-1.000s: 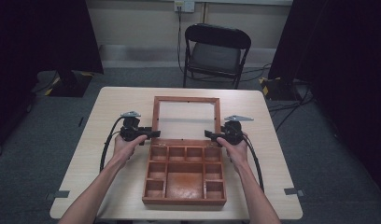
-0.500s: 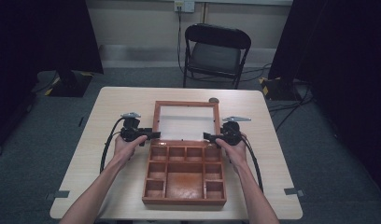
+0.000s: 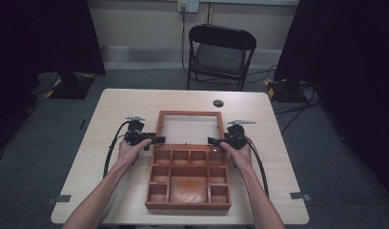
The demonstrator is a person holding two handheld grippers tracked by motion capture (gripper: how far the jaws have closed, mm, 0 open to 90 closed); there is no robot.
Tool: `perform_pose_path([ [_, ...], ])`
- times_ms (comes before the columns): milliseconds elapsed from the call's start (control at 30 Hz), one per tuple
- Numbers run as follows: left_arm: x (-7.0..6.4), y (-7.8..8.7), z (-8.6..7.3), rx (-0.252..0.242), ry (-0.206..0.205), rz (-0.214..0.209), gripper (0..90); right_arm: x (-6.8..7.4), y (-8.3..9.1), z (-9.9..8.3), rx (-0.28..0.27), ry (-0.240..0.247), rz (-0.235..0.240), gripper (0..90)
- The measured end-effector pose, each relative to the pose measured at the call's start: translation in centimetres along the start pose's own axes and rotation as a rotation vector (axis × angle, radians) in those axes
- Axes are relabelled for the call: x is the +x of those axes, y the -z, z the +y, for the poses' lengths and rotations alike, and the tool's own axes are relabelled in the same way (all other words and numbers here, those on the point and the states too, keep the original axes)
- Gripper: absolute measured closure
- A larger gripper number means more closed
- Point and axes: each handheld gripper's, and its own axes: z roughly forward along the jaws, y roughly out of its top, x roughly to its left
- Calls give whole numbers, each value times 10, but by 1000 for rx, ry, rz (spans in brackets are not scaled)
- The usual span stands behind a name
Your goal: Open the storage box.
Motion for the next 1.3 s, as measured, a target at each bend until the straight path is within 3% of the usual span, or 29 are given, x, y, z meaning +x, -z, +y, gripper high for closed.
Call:
perform_pose_path([
  [133,0,0,0,-2,-8,27,314,-5,-2,-2,21,-53,31,121],
  [200,-1,0,0,-1,-10,33,312,-6,-2,-3,16,-52,29,116],
  [300,-2,-1,0,9,-17,34,290,2,1,-1,13,-2,-22,128],
  [567,-12,12,1,9,-81,82,261,0,15,-4,-12,22,-49,148],
  [867,-16,38,-6,3,-112,118,250,-6,54,-12,-53,27,-78,147],
  [1000,-18,47,-12,24,-138,140,246,-9,71,-17,-61,36,-121,147],
  [1300,-14,67,-34,22,-141,225,235,-21,110,-40,-44,29,-185,147],
])
